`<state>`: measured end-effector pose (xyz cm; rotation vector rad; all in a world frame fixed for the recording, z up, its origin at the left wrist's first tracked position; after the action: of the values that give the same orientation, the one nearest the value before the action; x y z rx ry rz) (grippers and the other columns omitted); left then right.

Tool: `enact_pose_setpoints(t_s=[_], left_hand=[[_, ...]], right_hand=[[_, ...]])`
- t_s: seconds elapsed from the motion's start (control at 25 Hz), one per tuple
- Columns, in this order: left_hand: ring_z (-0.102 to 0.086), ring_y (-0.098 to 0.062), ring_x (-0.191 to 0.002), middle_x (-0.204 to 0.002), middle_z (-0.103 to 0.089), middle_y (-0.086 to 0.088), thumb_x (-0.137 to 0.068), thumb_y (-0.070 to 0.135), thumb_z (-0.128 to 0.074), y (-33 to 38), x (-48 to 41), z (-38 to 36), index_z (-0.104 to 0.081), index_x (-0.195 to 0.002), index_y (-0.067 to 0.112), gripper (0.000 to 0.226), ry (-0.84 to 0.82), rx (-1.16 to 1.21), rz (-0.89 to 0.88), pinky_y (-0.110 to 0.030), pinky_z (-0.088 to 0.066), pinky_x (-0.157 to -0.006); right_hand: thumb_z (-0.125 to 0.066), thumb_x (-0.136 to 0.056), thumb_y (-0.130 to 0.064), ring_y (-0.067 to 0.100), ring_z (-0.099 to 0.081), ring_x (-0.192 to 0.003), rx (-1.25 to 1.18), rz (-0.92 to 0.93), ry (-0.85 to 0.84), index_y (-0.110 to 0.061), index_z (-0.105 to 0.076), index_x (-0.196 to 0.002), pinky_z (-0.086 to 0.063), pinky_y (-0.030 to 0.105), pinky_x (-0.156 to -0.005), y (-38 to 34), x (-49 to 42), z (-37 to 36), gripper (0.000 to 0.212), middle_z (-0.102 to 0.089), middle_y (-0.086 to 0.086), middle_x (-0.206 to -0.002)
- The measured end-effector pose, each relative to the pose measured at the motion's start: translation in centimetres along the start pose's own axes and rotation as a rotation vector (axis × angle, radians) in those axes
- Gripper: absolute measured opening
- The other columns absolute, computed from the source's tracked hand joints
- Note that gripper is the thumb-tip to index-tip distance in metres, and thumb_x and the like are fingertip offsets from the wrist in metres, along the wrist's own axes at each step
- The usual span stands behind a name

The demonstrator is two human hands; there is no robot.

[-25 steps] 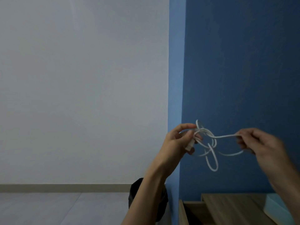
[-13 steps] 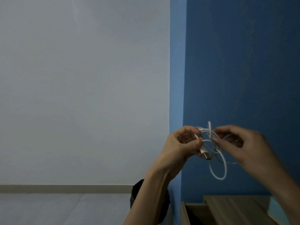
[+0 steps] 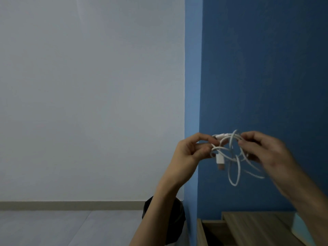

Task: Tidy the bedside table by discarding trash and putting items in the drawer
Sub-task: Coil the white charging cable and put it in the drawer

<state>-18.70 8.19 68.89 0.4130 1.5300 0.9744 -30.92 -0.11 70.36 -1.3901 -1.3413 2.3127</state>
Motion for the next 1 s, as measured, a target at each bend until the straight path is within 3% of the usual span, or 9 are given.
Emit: enact_pose_setpoints(t_s=[0.12,0.28,0.4,0.48,0.56,0.72,0.8,0.88,1.0], left_hand=[[-0.068,-0.006,-0.092,-0.101,-0.070,-0.008,-0.085,-0.016,-0.051,0.2,0.2,0.0,-0.055,-0.093,0.004,0.022,-0.022,-0.191,0.000,-0.017,-0.051,-0.083],[-0.059,-0.002,-0.063,-0.068,-0.065,0.002,-0.078,0.010,-0.072,0.6,0.2,1.1,-0.057,-0.070,0.022,0.021,0.185,-0.477,-0.022,-0.008,-0.044,-0.064],[-0.050,-0.005,-0.082,-0.084,-0.049,0.008,-0.082,0.029,-0.069,0.8,0.1,1.0,-0.049,-0.068,0.033,0.024,0.214,-0.628,-0.039,-0.006,-0.037,-0.072],[-0.048,-0.005,-0.091,-0.092,-0.046,0.008,-0.085,0.029,-0.063,0.9,-0.1,0.5,-0.046,-0.070,0.033,0.023,0.165,-0.566,-0.049,-0.008,-0.036,-0.077],[-0.049,-0.003,-0.087,-0.095,-0.048,0.005,-0.085,0.027,-0.059,1.3,-0.3,-0.4,-0.047,-0.071,0.031,0.018,0.120,-0.484,-0.064,-0.010,-0.037,-0.075],[-0.050,-0.008,-0.066,-0.071,-0.052,-0.003,-0.085,0.012,-0.061,1.9,-0.5,-0.9,-0.055,-0.071,0.015,0.015,0.182,-0.245,-0.072,-0.017,-0.043,-0.061],[-0.047,-0.010,-0.053,-0.058,-0.048,-0.004,-0.087,0.008,-0.060,1.8,-0.4,-0.3,-0.055,-0.070,0.009,0.018,0.242,-0.129,-0.037,-0.017,-0.043,-0.052],[-0.040,-0.005,-0.044,-0.047,-0.042,0.008,-0.091,0.006,-0.055,1.8,-0.3,0.3,-0.052,-0.067,0.011,0.025,0.277,-0.008,-0.012,-0.020,-0.039,-0.049],[-0.040,-0.008,-0.046,-0.048,-0.044,0.005,-0.092,0.011,-0.054,2.3,-0.2,0.5,-0.055,-0.065,0.014,0.027,0.291,0.007,0.002,-0.023,-0.035,-0.050]], right_hand=[[-0.079,-0.043,-0.054,0.001,-0.057,-0.066,-0.315,-0.102,-0.041,-0.025,-0.064,-0.069,-0.049,0.012,-0.056,0.7,0.5,0.2,0.042,-0.061,-0.005,-0.069],[-0.069,-0.051,-0.034,0.003,-0.059,-0.064,-0.505,-0.071,0.019,-0.021,-0.056,-0.067,-0.049,0.013,-0.056,0.2,0.7,0.8,0.024,-0.059,-0.002,-0.067],[-0.076,-0.045,-0.047,0.000,-0.062,-0.065,-0.488,-0.059,0.106,-0.025,-0.062,-0.066,-0.050,0.014,-0.057,0.7,0.5,1.7,0.034,-0.065,-0.005,-0.068],[-0.073,-0.040,-0.068,-0.003,-0.061,-0.068,-0.219,-0.043,0.233,-0.030,-0.062,-0.077,-0.047,0.017,-0.063,1.2,0.7,3.3,0.054,-0.069,-0.007,-0.081],[-0.067,-0.051,-0.072,-0.002,-0.059,-0.077,0.014,0.024,0.310,-0.035,-0.059,-0.087,-0.045,0.012,-0.069,0.4,0.7,4.1,0.052,-0.066,-0.009,-0.099],[-0.054,-0.050,-0.082,0.007,-0.066,-0.080,0.279,0.138,-0.120,-0.038,-0.064,-0.092,-0.051,0.018,-0.068,-2.0,0.9,-1.4,0.062,-0.070,-0.011,-0.090],[-0.058,-0.047,-0.080,0.008,-0.067,-0.072,0.243,0.122,-0.176,-0.040,-0.065,-0.093,-0.052,0.018,-0.067,-2.1,0.9,-1.8,0.062,-0.070,-0.006,-0.083],[-0.063,-0.055,-0.070,0.009,-0.066,-0.072,0.204,0.115,-0.169,-0.045,-0.066,-0.092,-0.052,0.021,-0.068,-2.0,1.1,-1.6,0.045,-0.067,-0.003,-0.081],[-0.069,-0.060,-0.061,0.008,-0.060,-0.079,0.229,0.177,-0.189,-0.048,-0.066,-0.086,-0.049,0.017,-0.062,-2.7,1.6,-2.6,0.029,-0.061,-0.013,-0.087]])
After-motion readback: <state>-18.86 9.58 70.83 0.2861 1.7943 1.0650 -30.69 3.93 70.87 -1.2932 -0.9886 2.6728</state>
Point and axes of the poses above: each hand's wrist, its own x-axis away from the middle knuckle, its own z-axis out of the back of the hand, y = z × x, the point moved 9 cm from there along -x, towards the middle knuckle
